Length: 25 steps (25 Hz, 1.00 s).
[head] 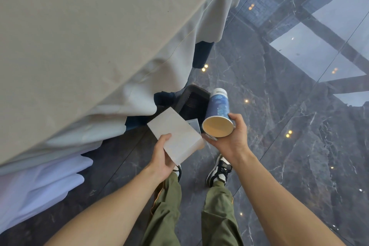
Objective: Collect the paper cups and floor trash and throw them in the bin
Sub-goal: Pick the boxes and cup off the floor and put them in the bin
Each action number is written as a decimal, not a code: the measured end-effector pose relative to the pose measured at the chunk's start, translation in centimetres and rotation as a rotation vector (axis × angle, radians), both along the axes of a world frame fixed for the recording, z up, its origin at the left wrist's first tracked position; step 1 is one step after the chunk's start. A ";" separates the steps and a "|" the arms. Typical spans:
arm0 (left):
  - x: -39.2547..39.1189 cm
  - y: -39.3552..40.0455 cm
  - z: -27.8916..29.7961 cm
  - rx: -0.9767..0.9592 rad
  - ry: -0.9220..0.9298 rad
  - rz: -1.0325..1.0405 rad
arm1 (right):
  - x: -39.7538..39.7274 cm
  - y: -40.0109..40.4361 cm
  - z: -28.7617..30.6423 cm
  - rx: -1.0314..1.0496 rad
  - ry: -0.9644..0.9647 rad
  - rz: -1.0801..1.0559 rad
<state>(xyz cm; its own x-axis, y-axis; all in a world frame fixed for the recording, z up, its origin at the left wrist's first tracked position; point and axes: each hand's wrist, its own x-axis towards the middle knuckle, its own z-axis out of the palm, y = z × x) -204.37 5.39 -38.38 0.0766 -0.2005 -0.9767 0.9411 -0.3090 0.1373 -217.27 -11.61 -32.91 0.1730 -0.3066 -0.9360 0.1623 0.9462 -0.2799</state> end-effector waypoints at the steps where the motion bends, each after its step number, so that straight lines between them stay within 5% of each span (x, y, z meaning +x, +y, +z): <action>1: 0.3 0.5 0.4 0.007 -0.023 -0.011 | -0.2 -0.2 -0.6 -0.004 0.067 0.022; 8: 3.1 4.4 3.1 0.043 -0.105 0.006 | 2.5 1.1 -3.5 -0.137 0.460 0.581; 13: 4.4 5.9 3.4 0.058 -0.165 0.056 | 3.6 2.9 -4.0 -0.031 0.423 0.707; 16: 3.9 4.6 3.7 0.032 -0.133 0.008 | 2.6 4.5 -3.0 0.100 0.242 0.819; 20: 2.8 1.3 3.8 -0.005 -0.061 -0.144 | 0.8 5.4 -1.8 0.157 0.002 0.665; 25: 2.6 -0.9 2.1 0.091 -0.090 -0.337 | -1.1 4.7 -3.1 -0.075 0.406 0.678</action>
